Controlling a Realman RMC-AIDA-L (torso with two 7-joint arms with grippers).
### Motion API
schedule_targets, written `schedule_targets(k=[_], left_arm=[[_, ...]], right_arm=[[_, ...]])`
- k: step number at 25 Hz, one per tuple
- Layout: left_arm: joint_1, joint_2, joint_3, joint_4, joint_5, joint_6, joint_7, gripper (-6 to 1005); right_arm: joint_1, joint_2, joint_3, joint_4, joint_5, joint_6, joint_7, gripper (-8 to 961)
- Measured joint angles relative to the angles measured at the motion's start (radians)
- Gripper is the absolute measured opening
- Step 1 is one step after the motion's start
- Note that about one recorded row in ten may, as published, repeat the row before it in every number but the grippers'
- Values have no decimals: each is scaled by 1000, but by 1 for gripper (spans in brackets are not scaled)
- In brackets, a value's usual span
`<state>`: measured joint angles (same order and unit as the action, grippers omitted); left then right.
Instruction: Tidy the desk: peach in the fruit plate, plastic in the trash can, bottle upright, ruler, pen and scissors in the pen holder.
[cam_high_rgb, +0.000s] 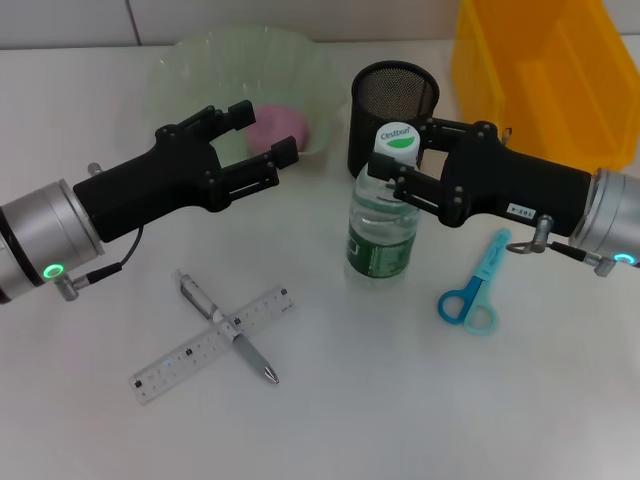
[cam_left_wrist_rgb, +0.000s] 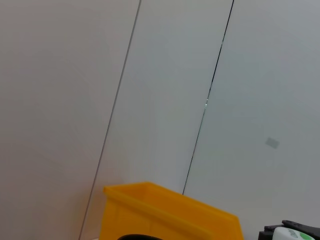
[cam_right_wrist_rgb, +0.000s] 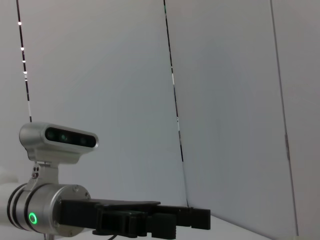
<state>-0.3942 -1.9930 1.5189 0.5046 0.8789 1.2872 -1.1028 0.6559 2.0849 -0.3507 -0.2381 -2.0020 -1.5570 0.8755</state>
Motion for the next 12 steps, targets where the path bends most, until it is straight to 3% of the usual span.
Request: schedule_targets(k=[12], left_arm=[[7,0,0,-11,0,13,11,775]], right_arm=[[-1,2,-3,27,-6,21,-23,435]])
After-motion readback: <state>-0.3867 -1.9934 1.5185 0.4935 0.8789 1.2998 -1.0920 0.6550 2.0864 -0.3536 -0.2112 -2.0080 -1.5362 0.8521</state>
